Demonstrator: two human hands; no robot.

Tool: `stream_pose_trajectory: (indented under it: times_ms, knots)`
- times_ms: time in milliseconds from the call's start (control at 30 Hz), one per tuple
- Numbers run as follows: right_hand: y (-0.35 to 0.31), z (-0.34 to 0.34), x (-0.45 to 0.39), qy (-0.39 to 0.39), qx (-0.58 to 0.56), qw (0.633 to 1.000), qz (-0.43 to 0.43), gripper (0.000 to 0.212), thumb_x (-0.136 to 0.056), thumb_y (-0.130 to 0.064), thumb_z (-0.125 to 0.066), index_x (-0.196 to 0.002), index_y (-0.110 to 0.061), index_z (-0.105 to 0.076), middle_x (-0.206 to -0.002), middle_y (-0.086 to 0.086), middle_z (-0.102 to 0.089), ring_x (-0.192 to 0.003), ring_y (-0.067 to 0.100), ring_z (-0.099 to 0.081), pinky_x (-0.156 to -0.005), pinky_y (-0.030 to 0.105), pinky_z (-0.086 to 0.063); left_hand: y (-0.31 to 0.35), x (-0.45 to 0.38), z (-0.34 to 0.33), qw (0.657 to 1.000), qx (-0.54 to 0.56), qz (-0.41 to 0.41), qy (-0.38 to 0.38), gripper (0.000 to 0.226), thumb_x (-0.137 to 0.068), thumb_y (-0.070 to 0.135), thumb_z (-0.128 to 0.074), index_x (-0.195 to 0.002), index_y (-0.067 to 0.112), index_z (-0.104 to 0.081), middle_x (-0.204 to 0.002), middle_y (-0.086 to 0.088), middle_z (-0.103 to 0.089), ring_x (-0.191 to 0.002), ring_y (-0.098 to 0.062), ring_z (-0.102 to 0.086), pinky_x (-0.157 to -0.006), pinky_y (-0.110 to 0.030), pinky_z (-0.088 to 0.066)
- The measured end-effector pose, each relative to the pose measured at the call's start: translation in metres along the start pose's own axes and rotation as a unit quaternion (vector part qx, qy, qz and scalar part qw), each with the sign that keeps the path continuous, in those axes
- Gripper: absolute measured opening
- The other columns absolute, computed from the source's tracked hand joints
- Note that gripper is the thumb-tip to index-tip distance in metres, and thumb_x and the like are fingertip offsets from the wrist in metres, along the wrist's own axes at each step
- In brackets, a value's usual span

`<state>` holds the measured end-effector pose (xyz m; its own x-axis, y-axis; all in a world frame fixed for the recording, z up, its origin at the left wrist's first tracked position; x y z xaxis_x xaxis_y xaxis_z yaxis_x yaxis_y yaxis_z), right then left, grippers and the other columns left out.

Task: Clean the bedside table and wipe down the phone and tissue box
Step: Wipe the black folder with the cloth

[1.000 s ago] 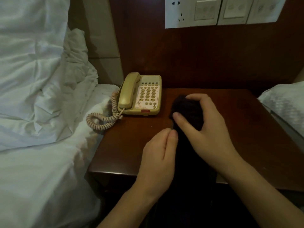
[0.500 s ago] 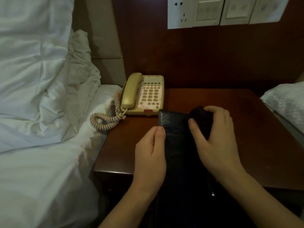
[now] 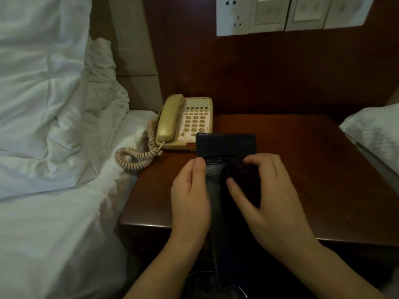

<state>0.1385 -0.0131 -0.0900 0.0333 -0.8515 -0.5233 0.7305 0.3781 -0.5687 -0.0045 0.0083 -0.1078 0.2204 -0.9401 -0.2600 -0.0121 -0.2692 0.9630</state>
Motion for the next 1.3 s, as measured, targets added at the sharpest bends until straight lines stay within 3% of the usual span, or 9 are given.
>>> stream_pose_trajectory:
  times_ms: [200, 400, 500, 567, 700, 933, 1033, 1133, 1300]
  knots:
    - [0.002, 0.003, -0.009, 0.057, -0.054, 0.996, -0.045, 0.030, -0.090, -0.045, -0.058, -0.113, -0.036, -0.041, -0.110, -0.015, -0.042, -0.105, 0.006, -0.048, -0.087, 0.024, -0.045, 0.001, 0.002, -0.006, 0.997, 0.012, 0.025, -0.072, 0.033, -0.108, 0.020, -0.045, -0.100, 0.011, -0.076, -0.095, -0.007, -0.077, -0.095, -0.024, -0.071, -0.084, -0.036, -0.055]
    - [-0.022, -0.004, 0.001, -0.146, -0.054, 0.980, 0.121, 0.032, -0.085, -0.046, -0.061, -0.112, -0.038, -0.048, -0.110, -0.026, -0.045, -0.106, -0.002, -0.046, -0.085, 0.013, -0.041, -0.001, -0.004, 0.013, 0.997, 0.047, 0.040, -0.041, 0.039, -0.105, 0.020, -0.052, -0.077, -0.003, -0.065, -0.072, -0.015, -0.061, -0.071, -0.021, -0.054, -0.069, -0.037, -0.042]
    - [-0.013, 0.012, -0.002, -0.204, -0.077, 0.968, 0.123, 0.031, -0.081, -0.048, -0.065, -0.107, -0.043, -0.050, -0.110, -0.028, -0.048, -0.108, -0.001, -0.049, -0.084, 0.018, -0.047, -0.003, -0.004, 0.014, 0.997, 0.055, 0.038, -0.036, 0.038, -0.103, 0.026, -0.054, -0.084, -0.003, -0.069, -0.083, -0.032, -0.065, -0.075, -0.025, -0.058, -0.073, -0.041, -0.044]
    - [-0.003, 0.016, -0.005, -0.173, -0.063, 0.978, 0.096, 0.032, -0.079, -0.050, -0.065, -0.107, -0.043, -0.049, -0.108, -0.029, -0.047, -0.106, -0.003, -0.050, -0.082, 0.017, -0.047, -0.005, -0.004, 0.010, 0.997, 0.054, 0.046, -0.044, 0.035, -0.106, 0.023, -0.053, -0.088, 0.001, -0.073, -0.083, -0.027, -0.068, -0.075, -0.027, -0.060, -0.072, -0.043, -0.046]
    - [0.007, 0.014, -0.012, 0.001, -0.046, 0.999, -0.001, 0.036, -0.084, -0.043, -0.065, -0.110, -0.041, -0.041, -0.102, -0.027, -0.042, -0.098, -0.004, -0.046, -0.080, 0.014, -0.043, -0.005, 0.002, -0.006, 0.995, 0.033, 0.055, -0.082, 0.036, -0.106, 0.024, -0.052, -0.086, -0.002, -0.067, -0.071, -0.013, -0.059, -0.064, -0.025, -0.053, -0.060, -0.040, -0.041]
    - [-0.006, 0.007, 0.003, -0.225, -0.057, 0.964, 0.127, 0.030, -0.080, -0.048, -0.061, -0.107, -0.044, -0.049, -0.108, -0.028, -0.047, -0.106, -0.001, -0.048, -0.081, 0.017, -0.045, -0.009, -0.008, 0.008, 0.997, 0.035, 0.036, -0.063, 0.038, -0.103, 0.021, -0.056, -0.078, -0.006, -0.065, -0.073, -0.026, -0.059, -0.072, -0.020, -0.051, -0.070, -0.037, -0.040]
    - [-0.003, 0.007, 0.001, -0.135, -0.060, 0.986, 0.076, 0.032, -0.080, -0.049, -0.062, -0.107, -0.044, -0.047, -0.107, -0.028, -0.047, -0.105, -0.004, -0.048, -0.081, 0.013, -0.043, -0.005, -0.007, 0.003, 0.996, 0.012, 0.035, -0.076, 0.037, -0.105, 0.019, -0.054, -0.074, 0.009, -0.071, -0.070, -0.011, -0.063, -0.070, -0.015, -0.057, -0.068, -0.036, -0.044]
    - [-0.004, 0.002, -0.002, -0.019, -0.039, 0.998, 0.038, 0.035, -0.082, -0.044, -0.065, -0.112, -0.036, -0.048, -0.104, -0.022, -0.046, -0.100, -0.002, -0.048, -0.081, 0.014, -0.042, -0.003, -0.003, -0.004, 0.995, 0.009, 0.031, -0.098, 0.034, -0.105, 0.022, -0.053, -0.083, 0.005, -0.073, -0.077, -0.024, -0.064, -0.069, -0.025, -0.058, -0.064, -0.041, -0.044]
    - [-0.006, 0.001, -0.001, -0.115, -0.061, 0.989, 0.071, 0.034, -0.079, -0.049, -0.063, -0.109, -0.037, -0.051, -0.105, -0.026, -0.049, -0.102, -0.004, -0.049, -0.081, 0.012, -0.042, -0.008, -0.006, 0.008, 0.996, 0.041, 0.056, -0.054, 0.034, -0.103, 0.018, -0.056, -0.078, 0.004, -0.074, -0.074, -0.011, -0.069, -0.071, -0.018, -0.061, -0.069, -0.038, -0.046]
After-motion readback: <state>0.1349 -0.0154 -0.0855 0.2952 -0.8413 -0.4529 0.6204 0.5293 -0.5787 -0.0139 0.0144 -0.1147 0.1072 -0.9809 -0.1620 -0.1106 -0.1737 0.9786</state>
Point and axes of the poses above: each hand's wrist, its own x-axis away from the middle knuckle, its own z-axis out of the back of the hand, y = z × x, the point moved 3 cm from there along -x, towards the middle knuckle
